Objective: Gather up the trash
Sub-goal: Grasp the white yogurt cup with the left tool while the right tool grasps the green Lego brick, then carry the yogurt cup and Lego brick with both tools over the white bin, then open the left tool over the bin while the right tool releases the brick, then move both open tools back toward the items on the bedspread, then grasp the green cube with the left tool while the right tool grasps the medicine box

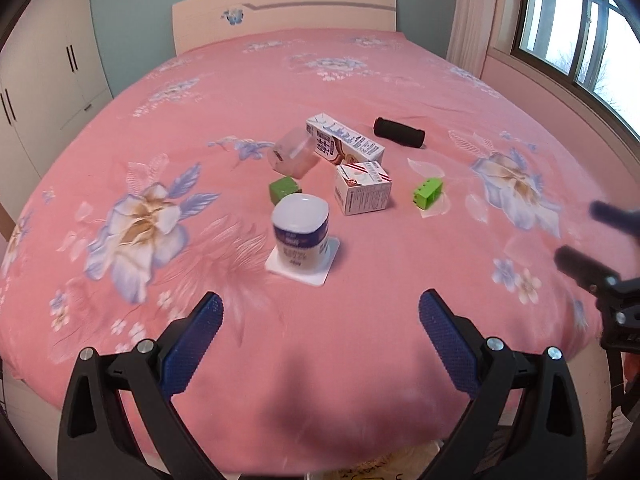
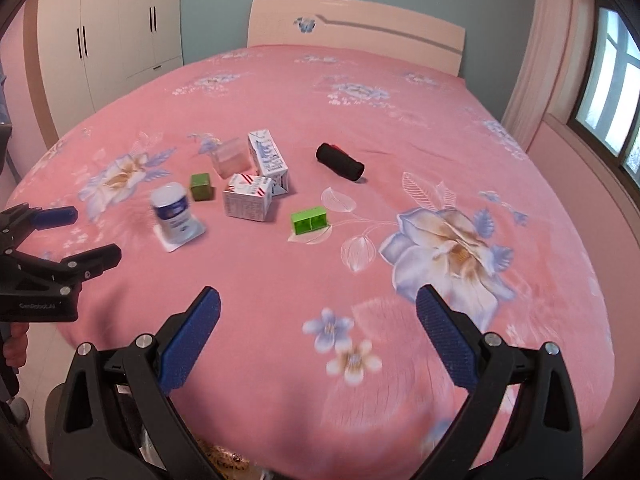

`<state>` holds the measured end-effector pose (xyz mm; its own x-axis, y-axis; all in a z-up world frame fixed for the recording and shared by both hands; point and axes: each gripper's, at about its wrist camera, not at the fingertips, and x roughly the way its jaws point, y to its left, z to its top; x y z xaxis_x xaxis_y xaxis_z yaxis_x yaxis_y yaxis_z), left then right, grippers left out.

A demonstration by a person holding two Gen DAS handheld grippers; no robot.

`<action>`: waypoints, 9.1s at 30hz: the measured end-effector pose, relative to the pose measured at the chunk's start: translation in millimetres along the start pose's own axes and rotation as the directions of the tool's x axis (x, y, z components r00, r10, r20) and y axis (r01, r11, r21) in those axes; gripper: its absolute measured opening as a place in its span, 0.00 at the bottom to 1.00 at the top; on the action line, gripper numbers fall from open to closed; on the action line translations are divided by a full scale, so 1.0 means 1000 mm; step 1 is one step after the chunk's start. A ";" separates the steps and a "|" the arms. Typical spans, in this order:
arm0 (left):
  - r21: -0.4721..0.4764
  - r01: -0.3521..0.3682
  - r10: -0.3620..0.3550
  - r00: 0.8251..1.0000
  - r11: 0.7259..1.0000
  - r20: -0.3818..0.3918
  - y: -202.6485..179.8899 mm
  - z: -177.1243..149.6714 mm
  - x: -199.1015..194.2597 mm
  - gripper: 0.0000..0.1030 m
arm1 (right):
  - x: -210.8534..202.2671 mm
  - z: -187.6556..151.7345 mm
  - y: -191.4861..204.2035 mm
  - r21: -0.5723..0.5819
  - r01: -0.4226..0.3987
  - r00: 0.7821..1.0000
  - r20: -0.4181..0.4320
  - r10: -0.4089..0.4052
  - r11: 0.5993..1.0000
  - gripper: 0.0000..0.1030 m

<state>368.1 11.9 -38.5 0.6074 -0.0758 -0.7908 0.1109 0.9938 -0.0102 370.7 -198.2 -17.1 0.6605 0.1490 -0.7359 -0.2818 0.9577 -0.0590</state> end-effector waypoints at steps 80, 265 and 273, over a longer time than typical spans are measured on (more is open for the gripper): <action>0.209 0.022 -0.053 0.988 0.978 0.146 -0.040 -0.110 -0.192 0.49 | -0.182 -0.090 0.073 -0.204 -0.177 0.983 0.016 0.184 0.963 0.43; 0.277 0.239 -0.209 0.969 0.930 -0.135 0.052 0.088 0.183 0.40 | 0.229 0.087 0.069 0.202 -0.060 0.967 -0.231 0.107 0.978 0.53; 0.275 0.209 -0.175 0.974 0.938 -0.142 0.050 0.082 0.154 0.40 | 0.188 0.088 0.061 0.175 -0.059 0.974 -0.206 0.095 0.983 0.53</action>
<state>531.7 43.2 -110.1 0.4607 -0.2361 -0.8556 0.4473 0.8944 -0.0059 539.2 -90.1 -99.5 0.4737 0.1853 -0.8610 -0.1938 0.9756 0.1033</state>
